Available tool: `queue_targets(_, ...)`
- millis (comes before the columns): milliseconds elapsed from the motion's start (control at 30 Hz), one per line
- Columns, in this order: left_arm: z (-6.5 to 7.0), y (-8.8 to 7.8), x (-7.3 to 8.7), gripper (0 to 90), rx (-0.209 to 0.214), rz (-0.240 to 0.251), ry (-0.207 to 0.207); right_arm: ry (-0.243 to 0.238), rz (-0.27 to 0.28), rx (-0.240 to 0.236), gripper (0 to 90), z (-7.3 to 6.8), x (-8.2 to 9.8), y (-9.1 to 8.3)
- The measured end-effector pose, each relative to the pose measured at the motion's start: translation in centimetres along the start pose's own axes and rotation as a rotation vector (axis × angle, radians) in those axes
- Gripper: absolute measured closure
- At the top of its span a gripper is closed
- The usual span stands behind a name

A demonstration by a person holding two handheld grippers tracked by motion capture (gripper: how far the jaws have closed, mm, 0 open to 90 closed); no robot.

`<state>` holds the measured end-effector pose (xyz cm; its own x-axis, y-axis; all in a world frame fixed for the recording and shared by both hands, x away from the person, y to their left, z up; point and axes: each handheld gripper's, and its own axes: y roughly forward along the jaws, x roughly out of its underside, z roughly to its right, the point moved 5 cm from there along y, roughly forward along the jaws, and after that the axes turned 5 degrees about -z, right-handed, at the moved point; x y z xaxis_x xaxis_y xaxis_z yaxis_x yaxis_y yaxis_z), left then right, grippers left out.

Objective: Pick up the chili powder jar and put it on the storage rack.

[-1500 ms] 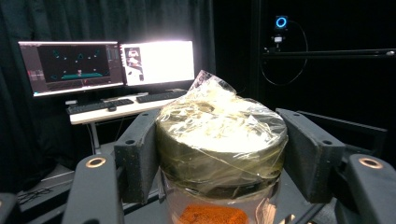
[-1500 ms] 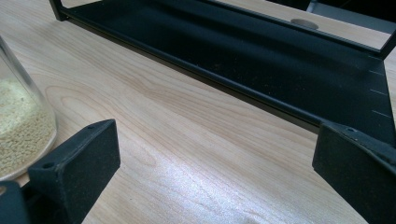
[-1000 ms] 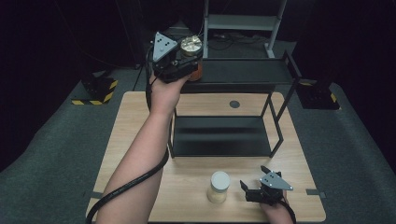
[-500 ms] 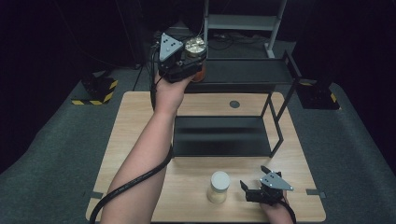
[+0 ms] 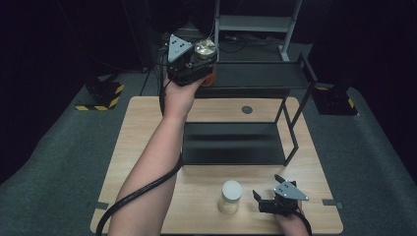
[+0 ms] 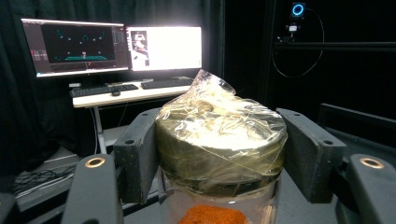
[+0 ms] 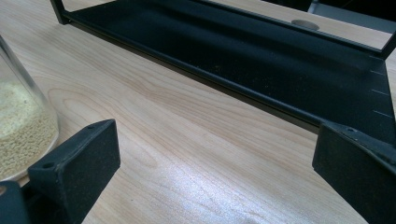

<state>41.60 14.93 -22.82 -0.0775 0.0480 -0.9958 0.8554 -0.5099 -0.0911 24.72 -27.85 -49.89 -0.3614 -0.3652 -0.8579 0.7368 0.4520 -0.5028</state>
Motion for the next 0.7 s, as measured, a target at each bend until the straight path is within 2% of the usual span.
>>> queue_targets(200, 0.11, 0.15, -0.07, 33.6, -0.003, 0.002, -0.008, -0.001, 0.0, 0.0, 0.1, 0.01, 0.0, 0.01)
queue_targets(367, 0.17, 0.22, -0.14, 31.8, -0.005, -0.011, 0.001, 0.0, 0.0, -0.001, 0.1, 0.02, 0.0, 0.01)
queue_targets(500, 0.35, 0.13, -0.12, 21.6, -0.015, -0.019, 0.004, 0.001, 0.0, -0.002, 0.1, 0.04, 0.0, 0.0)
queue_targets(600, 0.54, -0.02, -0.12, 9.4, -0.026, -0.024, -0.002, 0.0, 0.0, -0.003, 0.0, 0.05, -0.01, 0.01)
queue_targets(700, 0.68, -0.5, 0.06, 1.1, -0.034, -0.014, -0.011, -0.001, -0.001, -0.004, 0.0, 0.05, -0.02, 0.02)
